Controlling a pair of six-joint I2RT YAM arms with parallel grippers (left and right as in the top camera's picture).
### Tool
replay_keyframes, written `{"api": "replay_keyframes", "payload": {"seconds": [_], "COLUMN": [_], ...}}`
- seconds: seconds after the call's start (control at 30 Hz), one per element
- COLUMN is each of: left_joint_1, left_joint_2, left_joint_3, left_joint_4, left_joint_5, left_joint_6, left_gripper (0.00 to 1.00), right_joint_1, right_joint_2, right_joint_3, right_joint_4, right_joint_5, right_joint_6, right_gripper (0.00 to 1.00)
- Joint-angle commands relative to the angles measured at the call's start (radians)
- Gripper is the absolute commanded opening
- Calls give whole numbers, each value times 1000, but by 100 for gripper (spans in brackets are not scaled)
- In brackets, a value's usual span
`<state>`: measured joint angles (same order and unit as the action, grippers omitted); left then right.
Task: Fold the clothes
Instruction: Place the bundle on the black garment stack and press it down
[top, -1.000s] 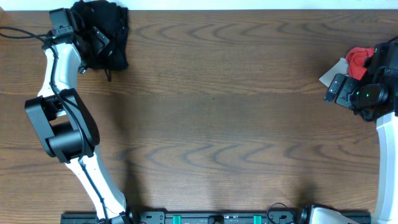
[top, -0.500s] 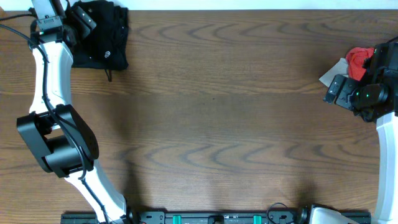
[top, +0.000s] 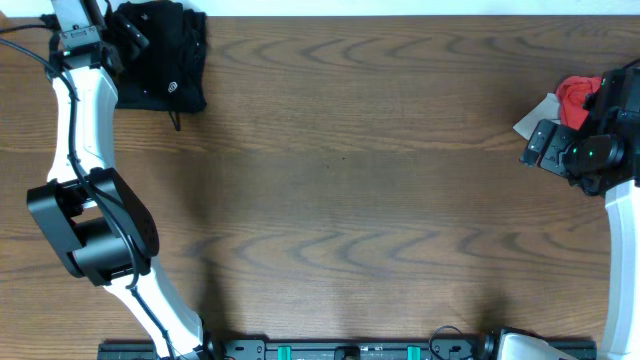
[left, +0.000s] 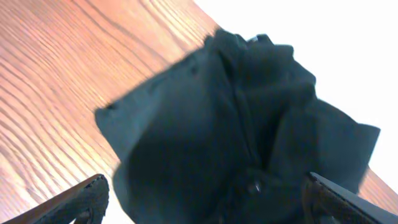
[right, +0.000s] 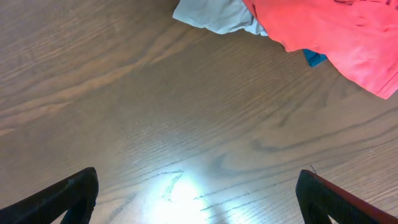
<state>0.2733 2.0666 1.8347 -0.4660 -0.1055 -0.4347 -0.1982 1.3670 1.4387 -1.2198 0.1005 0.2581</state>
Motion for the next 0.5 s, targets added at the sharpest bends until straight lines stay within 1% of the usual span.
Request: {"api": "replay_keyframes", "payload": {"seconds": [0.0,0.03,0.13,0.17,0.23,0.27,0.33,0.47], "left_joint_1": [3,3,3,3,3,3,2,1], "left_joint_2": [-12,-11,-6,-3,-1,-1,-1,13], "left_joint_3": [1,1,0,0,0,0,0,0], "left_joint_4": [7,9,47,76,144,177,227,252], "left_joint_5": [-79,-79,-79,-79,-79,-79,-79,-25], "left_joint_6": [47,66,143,185,277,317,369,454], "left_gripper": [96,84,56,47,40,39,33,32], "right_joint_1": [-6,-6,-6,-6,-5,-5,-4,-5], "right_joint_2": [2,2,3,4,6,6,8,8], "right_joint_3": [4,4,4,4,4,3,3,-3], "right_joint_4": [1,5,16,17,19,19,19,31], "right_joint_5": [-4,-5,-5,-5,-5,-5,-8,-35], "right_joint_6": [-13,-13,-13,-13,-13,-13,-13,-13], "right_gripper": [99,99,99,99,99,99,99,99]}}
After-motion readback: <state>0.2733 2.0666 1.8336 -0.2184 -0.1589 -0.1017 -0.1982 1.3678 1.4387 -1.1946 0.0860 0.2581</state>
